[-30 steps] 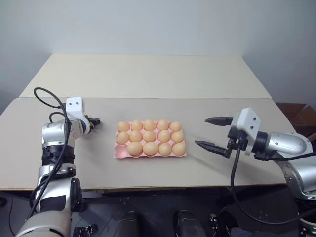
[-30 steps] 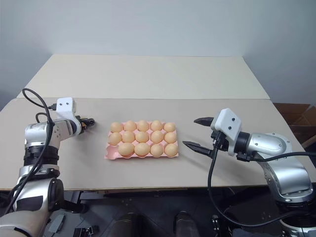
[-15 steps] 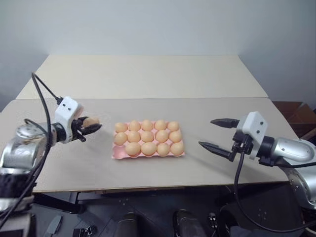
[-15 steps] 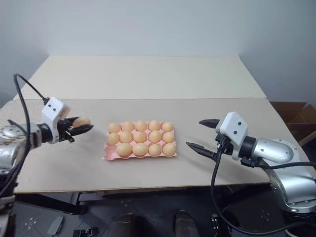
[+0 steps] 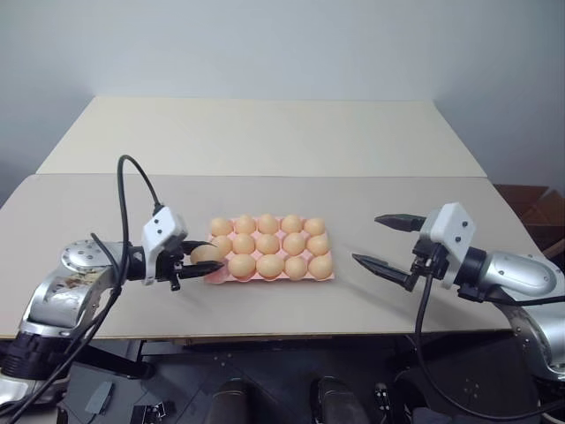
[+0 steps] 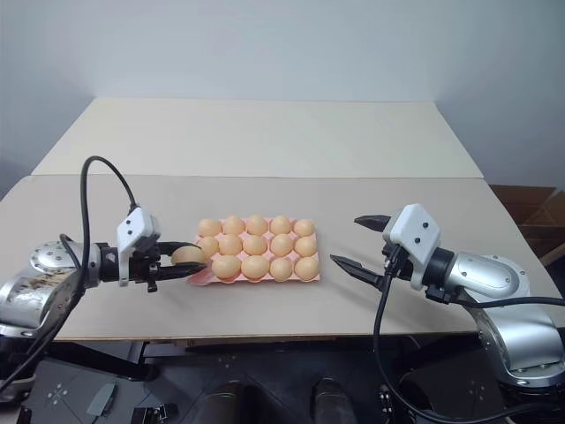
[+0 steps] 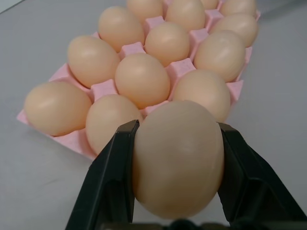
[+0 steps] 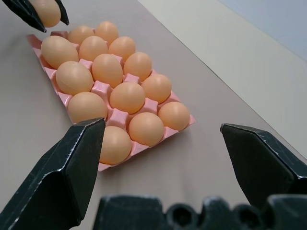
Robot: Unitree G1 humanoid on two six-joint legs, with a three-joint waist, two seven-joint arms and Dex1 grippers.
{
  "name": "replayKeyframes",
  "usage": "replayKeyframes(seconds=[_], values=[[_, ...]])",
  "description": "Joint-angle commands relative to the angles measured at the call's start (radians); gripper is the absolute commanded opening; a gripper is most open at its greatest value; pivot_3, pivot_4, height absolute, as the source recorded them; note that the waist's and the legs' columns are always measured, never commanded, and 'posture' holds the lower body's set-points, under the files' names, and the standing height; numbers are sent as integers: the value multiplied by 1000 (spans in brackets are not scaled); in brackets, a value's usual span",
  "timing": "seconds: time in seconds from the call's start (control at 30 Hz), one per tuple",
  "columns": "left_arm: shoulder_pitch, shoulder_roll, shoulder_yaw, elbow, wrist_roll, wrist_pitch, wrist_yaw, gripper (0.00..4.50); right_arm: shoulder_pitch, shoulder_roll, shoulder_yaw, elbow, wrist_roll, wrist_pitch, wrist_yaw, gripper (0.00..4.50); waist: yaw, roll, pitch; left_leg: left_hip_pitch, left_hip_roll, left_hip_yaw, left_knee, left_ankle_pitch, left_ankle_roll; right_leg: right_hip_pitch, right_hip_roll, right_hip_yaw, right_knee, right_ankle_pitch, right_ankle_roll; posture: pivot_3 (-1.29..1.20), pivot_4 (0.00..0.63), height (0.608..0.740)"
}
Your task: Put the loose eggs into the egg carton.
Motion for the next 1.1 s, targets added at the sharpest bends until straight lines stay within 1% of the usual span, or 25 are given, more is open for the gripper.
replayKeyframes(seconds=[0.03, 0.13, 0.23, 0.37, 0.47, 0.53, 0.6, 0.67, 0.73, 0.83, 0.9, 1.0, 1.1], values=[[-9, 0, -12, -11, 21, -29, 5, 2615, -9, -3, -24, -36, 13, -2, -16, 4500, 0, 0, 0, 0, 0, 0, 0, 0, 0, 0, 0, 0, 0, 0, 0, 0, 150, 740], [-8, 10, 13, -25, -12, -13, -19, 3494, -8, -5, -25, -37, 16, -2, -20, 4500, 0, 0, 0, 0, 0, 0, 0, 0, 0, 0, 0, 0, 0, 0, 0, 0, 150, 740], [3, 26, 47, -32, -20, -22, -19, 4484, -9, -4, -24, -35, 16, -4, -20, 4500, 0, 0, 0, -1, 0, 0, 0, 0, 0, 0, 0, 0, 0, 0, 0, 0, 150, 740], [30, 63, 151, -44, -54, -12, -17, 4484, -17, -2, -20, -29, 19, -10, -16, 4500, -5, 0, 0, 0, 0, 0, 0, 0, 0, 0, 0, 0, 0, 0, 0, 0, 150, 740], [100, 104, 311, -40, -102, -37, -48, 4484, -20, -5, -19, -19, 23, -18, 0, 4500, -11, 0, 0, 0, 1, -1, 0, 0, 0, 0, 0, 0, 0, 0, 0, 0, 150, 740], [149, 96, 405, -35, -116, -109, -62, 4484, -22, -6, -21, -9, 27, -24, 14, 4500, -15, 0, 0, 0, 1, -1, 0, 0, 0, -1, 0, 0, 0, 0, 0, 0, 150, 740], [228, 109, 533, -33, -156, -136, -129, 4484, -25, -13, -27, 15, 33, -36, 44, 4500, -16, 0, 0, 0, 1, -1, 0, 0, 0, -1, 0, 0, 0, 0, 0, 0, 150, 740], [312, 138, 631, -19, -177, -148, -208, 4484, -33, -20, -34, 46, 36, -50, 78, 4500, -20, 0, 0, 0, 2, 0, 0, 0, 0, 0, 0, 0, 0, -1, 0, 0, 150, 740], [391, 163, 701, 0, -171, -156, -260, 4484, -48, -37, -38, 76, 49, -26, 104, 4500, -21, 0, 0, 0, 2, 0, 0, 0, 0, -1, 0, -1, 0, -1, -1, 0, 150, 740], [456, 176, 766, 9, -174, -168, -289, 4484, -67, -57, -38, 120, 68, -24, 149, 4500, -15, 0, 0, 1, 2, 0, 0, 0, 0, 0, -1, -1, 0, -2, -2, 0, 150, 740], [472, 158, 791, -25, -205, -142, -270, 4484, -81, -62, -33, 150, 68, -43, 174, 4500, -11, 0, 0, 1, 2, 0, 0, 0, 0, 0, -1, -2, 0, -5, -9, 0, 150, 740], [487, 134, 789, -77, -234, -116, -248, 4484, -95, -58, -24, 169, 52, -61, 186, 4500, -6, 0, 0, 1, 2, 0, 0, 0, 0, 0, -1, -2, 0, -5, -8, 0, 150, 740], [490, 117, 769, -95, -240, -114, -221, 4484, -99, -52, -20, 155, 56, -61, 185, 4500, -8, 0, 0, 1, 2, 1, 0, 0, 0, 0, -1, -1, 0, -3, -3, 0, 150, 740]])
